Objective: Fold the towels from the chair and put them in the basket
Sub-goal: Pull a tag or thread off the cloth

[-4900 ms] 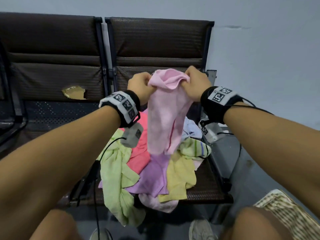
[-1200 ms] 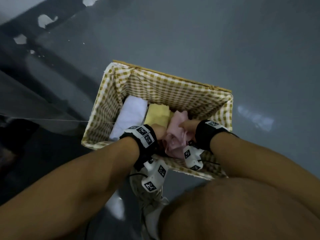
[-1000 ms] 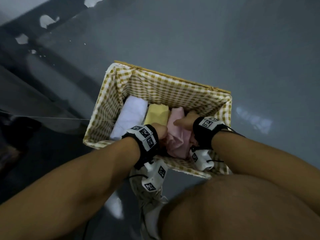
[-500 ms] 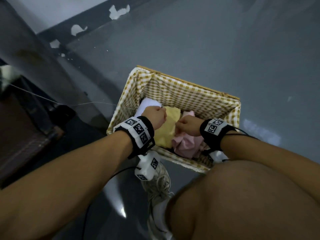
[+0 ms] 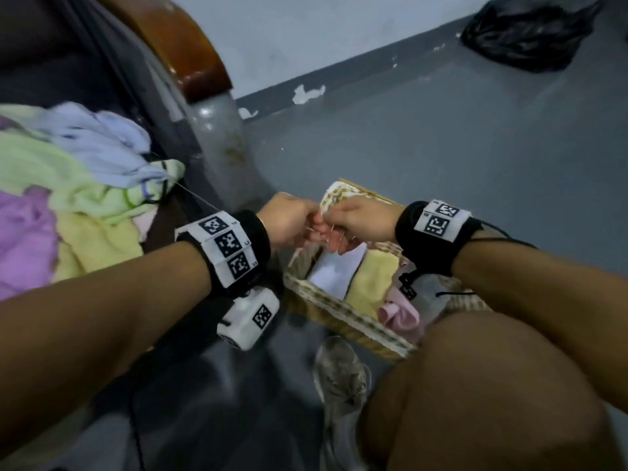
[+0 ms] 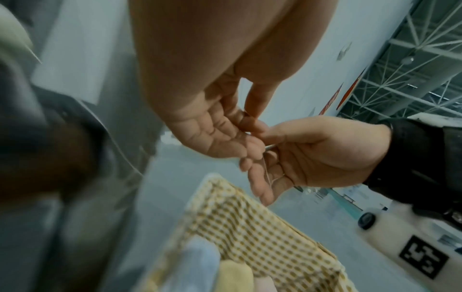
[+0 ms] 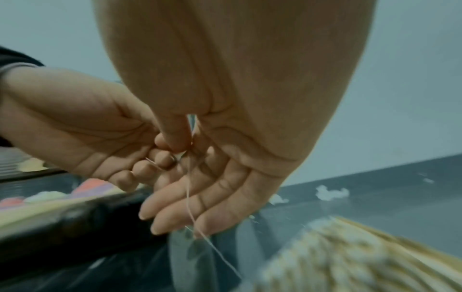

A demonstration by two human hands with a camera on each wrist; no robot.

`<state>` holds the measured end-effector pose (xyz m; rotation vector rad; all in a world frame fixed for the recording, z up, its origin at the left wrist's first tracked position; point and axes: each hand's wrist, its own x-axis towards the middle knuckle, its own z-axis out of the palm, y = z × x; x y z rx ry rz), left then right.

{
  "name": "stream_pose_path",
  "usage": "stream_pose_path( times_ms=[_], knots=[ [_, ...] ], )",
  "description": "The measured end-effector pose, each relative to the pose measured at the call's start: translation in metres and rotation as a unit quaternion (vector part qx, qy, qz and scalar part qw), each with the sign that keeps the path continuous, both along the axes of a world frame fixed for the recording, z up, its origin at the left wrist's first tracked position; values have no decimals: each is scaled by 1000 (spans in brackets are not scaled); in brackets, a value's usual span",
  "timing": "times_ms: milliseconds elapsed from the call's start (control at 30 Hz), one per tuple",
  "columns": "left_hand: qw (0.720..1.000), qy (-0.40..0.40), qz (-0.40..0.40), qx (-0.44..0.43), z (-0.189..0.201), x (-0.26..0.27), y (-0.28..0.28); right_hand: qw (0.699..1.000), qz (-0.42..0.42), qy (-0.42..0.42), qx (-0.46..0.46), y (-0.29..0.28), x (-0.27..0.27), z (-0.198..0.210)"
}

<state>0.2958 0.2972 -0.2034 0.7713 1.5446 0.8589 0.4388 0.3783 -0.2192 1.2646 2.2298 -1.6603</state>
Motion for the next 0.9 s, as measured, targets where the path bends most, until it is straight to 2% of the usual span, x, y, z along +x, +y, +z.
stream_pose_path(
  times_ms=[67,200,367,500,633,800,900],
  knots=[
    [999,32,4,18,25,-34,-18,998,62,1,7,-13,-38,31],
    [986,153,40,47,69,-111,-73,986,161,21,35,-52,-124,83],
    [963,239,109,60,89,-192,-155,970,221,35,90,-111,-226,106],
    [931,339,132,36,71,-235,-200,959,239,16,151,-142,-281,92],
    [891,445,76,-52,36,-257,-208,927,259,-7,270,-141,-304,60],
    [870,478,8,-119,-5,-276,-211,918,218,-28,330,-114,-315,29],
    [859,498,9,-120,-15,-291,-213,906,143,-19,399,-97,-329,25]
  ],
)
